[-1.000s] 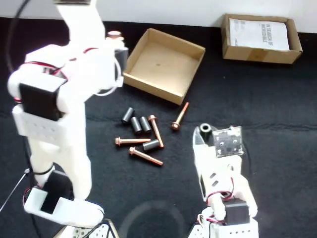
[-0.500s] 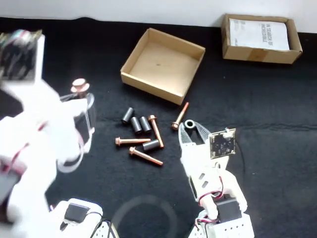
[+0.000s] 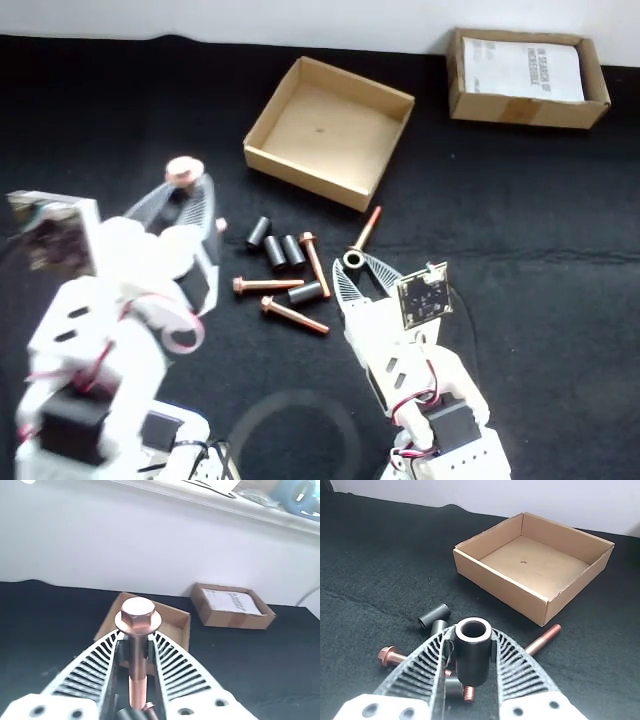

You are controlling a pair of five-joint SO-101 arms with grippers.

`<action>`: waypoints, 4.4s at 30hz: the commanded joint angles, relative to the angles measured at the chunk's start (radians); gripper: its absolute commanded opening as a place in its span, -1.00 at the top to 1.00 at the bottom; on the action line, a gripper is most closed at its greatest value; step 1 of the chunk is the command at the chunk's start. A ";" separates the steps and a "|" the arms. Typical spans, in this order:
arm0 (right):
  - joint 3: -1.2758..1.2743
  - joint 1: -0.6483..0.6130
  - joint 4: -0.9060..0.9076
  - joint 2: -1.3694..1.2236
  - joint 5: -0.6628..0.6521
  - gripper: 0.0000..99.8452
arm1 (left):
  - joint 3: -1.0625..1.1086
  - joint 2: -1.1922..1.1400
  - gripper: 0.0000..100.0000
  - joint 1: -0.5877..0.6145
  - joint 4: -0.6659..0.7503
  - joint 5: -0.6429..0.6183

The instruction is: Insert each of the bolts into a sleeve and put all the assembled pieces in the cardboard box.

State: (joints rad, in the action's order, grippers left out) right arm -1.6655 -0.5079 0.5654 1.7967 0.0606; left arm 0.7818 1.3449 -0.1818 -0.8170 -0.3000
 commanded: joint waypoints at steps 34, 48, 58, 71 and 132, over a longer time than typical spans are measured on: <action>-0.101 0.002 -0.018 -0.002 0.006 0.99 | 0.130 -0.479 0.98 -0.469 0.589 -0.005; -0.099 0.002 -0.018 -0.002 0.006 0.99 | 0.147 -0.389 0.98 -0.450 0.539 -0.003; -0.077 0.002 -0.016 -0.002 0.003 0.99 | 0.150 -0.390 0.98 -0.447 0.529 0.000; -0.059 0.067 -0.015 -0.002 0.003 0.99 | 0.196 -0.390 0.98 -0.446 0.532 0.002; -0.061 0.067 -0.015 -0.002 0.003 0.99 | 0.274 -0.470 0.97 -0.456 0.586 0.000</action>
State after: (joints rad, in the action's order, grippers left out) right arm -1.6671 -0.4557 0.5669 1.7967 0.0606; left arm 1.0702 0.8216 -0.6406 -0.1726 -0.3000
